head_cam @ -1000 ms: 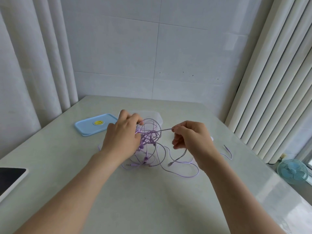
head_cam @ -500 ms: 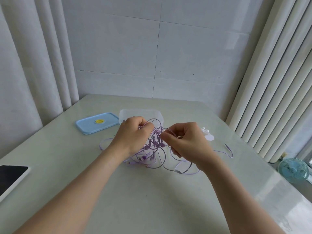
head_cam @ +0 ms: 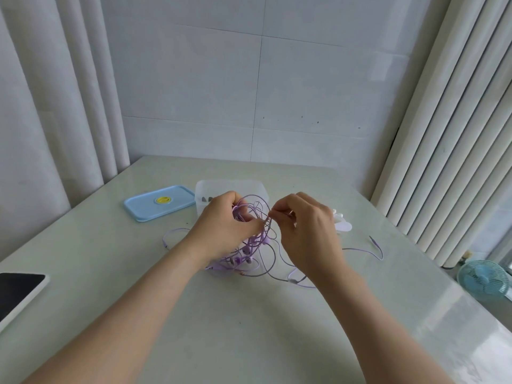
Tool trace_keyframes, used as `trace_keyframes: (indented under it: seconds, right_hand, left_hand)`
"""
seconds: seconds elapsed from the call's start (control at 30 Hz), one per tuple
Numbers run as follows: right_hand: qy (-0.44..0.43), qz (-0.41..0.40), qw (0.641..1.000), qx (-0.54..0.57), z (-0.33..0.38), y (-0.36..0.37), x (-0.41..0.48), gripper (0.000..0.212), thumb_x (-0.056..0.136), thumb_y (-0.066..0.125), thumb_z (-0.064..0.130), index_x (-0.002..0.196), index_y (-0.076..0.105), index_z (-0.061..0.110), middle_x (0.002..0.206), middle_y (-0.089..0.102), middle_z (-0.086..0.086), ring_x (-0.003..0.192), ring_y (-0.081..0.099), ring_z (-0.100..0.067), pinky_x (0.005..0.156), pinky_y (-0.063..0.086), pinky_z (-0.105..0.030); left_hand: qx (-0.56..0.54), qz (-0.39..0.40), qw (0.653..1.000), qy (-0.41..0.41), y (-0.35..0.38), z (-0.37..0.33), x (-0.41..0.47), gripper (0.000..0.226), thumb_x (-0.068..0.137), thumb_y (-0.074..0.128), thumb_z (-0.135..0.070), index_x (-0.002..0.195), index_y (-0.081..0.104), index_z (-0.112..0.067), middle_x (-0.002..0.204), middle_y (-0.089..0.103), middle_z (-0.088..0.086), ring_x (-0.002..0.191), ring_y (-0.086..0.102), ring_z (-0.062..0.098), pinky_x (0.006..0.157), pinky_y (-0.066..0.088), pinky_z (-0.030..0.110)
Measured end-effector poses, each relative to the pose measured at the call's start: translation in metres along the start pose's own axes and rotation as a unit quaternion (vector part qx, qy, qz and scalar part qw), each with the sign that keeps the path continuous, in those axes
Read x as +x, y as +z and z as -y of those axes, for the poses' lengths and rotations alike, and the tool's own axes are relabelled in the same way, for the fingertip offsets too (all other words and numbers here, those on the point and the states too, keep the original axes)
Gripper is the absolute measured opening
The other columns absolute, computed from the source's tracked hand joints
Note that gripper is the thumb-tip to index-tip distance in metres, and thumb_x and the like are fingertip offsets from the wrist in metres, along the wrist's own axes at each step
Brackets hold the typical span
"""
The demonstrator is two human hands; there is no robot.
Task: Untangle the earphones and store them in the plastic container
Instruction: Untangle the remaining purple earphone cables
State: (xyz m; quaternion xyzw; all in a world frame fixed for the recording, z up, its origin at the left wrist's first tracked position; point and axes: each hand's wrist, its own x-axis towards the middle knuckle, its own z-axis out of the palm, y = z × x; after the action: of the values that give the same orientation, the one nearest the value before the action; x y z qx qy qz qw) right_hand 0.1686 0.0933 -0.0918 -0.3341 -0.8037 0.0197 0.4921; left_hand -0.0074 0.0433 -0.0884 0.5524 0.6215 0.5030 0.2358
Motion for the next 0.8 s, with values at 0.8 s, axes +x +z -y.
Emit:
trace_keyframes:
  seconds: [0.8]
  right_hand:
    - [0.055,0.197,0.976,0.078,0.009,-0.010,0.000,0.012,0.106,0.058,0.011,0.100,0.067,0.017,0.073,0.074,0.008,0.057,0.071,-0.009,0.062,0.057,-0.028]
  left_hand:
    - [-0.042,0.054,0.997,0.036,-0.011,0.001,0.001,0.042,0.107,0.056,-0.045,0.082,0.063,-0.011,0.068,0.049,-0.008,0.063,0.041,0.010,0.064,0.036,0.026]
